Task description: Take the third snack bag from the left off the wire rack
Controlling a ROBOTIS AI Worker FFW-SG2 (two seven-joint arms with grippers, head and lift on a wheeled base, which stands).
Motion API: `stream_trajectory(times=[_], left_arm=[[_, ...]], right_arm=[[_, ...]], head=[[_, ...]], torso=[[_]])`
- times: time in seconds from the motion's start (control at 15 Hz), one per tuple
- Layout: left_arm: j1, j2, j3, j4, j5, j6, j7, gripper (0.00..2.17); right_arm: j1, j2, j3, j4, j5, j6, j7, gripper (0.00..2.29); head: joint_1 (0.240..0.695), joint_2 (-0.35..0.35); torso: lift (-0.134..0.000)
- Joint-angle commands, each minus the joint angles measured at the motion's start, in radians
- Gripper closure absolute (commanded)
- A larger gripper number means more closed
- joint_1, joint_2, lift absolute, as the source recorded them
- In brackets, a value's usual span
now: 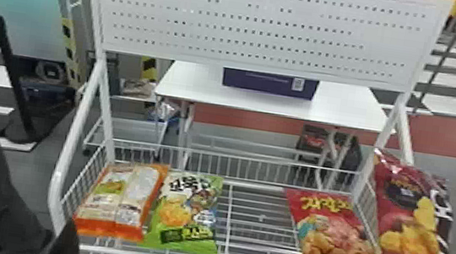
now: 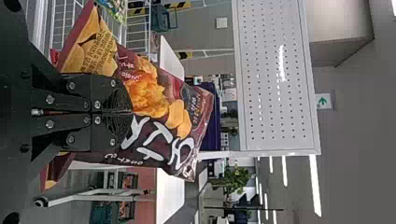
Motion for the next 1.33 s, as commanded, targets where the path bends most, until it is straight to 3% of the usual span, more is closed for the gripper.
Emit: stream_trajectory(times=[0.0,1.27], left_arm=[[0.0,0.0,0.0,0.0,0.0,0.0,0.0,0.15],[0.006,0.0,0.002,-0.006,0.0,0.0,0.0,0.15]], right_arm=[[0.0,0.0,0.002,0.0,0.001,0.0,0.001,2.24],[0.0,-0.008,0.008,-0.002,0.007,-0.031,0.006,2.24]], head=[[0.499,0.0],[0.499,0.0]], torso=[[0.0],[0.0]])
